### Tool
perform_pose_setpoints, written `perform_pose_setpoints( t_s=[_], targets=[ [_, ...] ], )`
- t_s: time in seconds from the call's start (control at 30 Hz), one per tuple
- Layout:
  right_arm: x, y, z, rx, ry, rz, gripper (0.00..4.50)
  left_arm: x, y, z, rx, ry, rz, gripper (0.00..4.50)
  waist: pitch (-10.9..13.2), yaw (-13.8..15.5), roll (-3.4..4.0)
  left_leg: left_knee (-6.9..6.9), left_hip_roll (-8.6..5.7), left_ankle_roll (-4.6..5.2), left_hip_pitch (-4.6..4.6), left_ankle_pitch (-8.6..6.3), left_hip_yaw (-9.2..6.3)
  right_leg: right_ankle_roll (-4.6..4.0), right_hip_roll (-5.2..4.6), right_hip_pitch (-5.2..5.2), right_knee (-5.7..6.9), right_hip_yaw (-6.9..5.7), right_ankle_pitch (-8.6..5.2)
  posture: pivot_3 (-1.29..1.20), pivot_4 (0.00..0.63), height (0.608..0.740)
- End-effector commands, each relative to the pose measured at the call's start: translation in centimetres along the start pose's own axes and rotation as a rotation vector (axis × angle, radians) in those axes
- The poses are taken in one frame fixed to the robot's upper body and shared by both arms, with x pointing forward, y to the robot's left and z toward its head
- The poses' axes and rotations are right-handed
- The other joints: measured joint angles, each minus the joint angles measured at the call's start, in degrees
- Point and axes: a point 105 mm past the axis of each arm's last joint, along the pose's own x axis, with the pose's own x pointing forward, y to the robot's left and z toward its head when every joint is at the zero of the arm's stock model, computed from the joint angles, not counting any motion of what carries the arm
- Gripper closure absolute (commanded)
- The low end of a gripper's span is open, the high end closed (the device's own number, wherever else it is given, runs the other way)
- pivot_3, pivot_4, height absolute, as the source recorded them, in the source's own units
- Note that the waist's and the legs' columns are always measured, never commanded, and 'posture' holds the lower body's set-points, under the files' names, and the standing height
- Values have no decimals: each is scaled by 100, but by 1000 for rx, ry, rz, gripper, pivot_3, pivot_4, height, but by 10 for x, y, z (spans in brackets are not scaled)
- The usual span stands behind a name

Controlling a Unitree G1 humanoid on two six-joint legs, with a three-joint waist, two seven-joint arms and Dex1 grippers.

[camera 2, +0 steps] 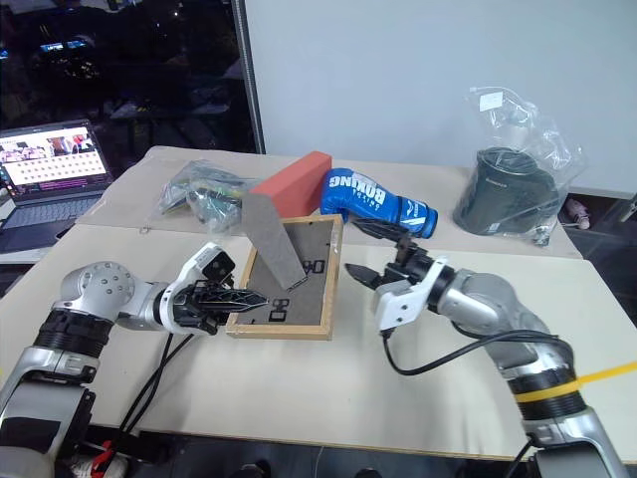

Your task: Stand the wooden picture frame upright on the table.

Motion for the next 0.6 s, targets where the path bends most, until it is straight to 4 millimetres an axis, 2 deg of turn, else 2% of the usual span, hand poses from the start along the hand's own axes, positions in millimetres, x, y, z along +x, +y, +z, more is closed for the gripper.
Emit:
perform_pose_setpoints(
  t_s=[0.03,0.23,0.27,0.33,0.53,0.6],
  targets=[
    [3,-23,6,-98,-48,-91,7,1,-10,5,29,10,-20,3366,0,6,0,0,0,0,0,2,0,0,0,0,2,0,0,0,150,736],
    [8,-24,8,-117,-66,-106,7,1,-9,5,11,12,-26,3366,1,6,1,0,-1,1,8,4,-2,-1,0,6,9,0,0,0,150,736],
    [9,-23,8,-113,-69,-103,519,2,-9,5,10,15,-28,3366,0,0,1,0,-1,1,8,4,-3,-1,0,6,10,0,0,0,150,736],
    [11,-21,9,-104,-75,-93,995,3,-8,3,3,25,-30,3366,0,-10,1,0,-1,1,10,4,-3,-2,0,6,12,0,0,0,150,736],
    [14,-16,7,-90,-73,-64,3080,5,-7,1,12,44,-21,3366,1,-7,1,0,-1,1,13,5,-3,-2,0,9,14,0,0,0,150,736],
    [14,-15,7,-91,-71,-60,3136,5,-7,-1,28,50,-18,3366,1,-8,1,0,-1,1,13,5,-3,-2,0,9,14,0,0,0,150,736]
  ],
)
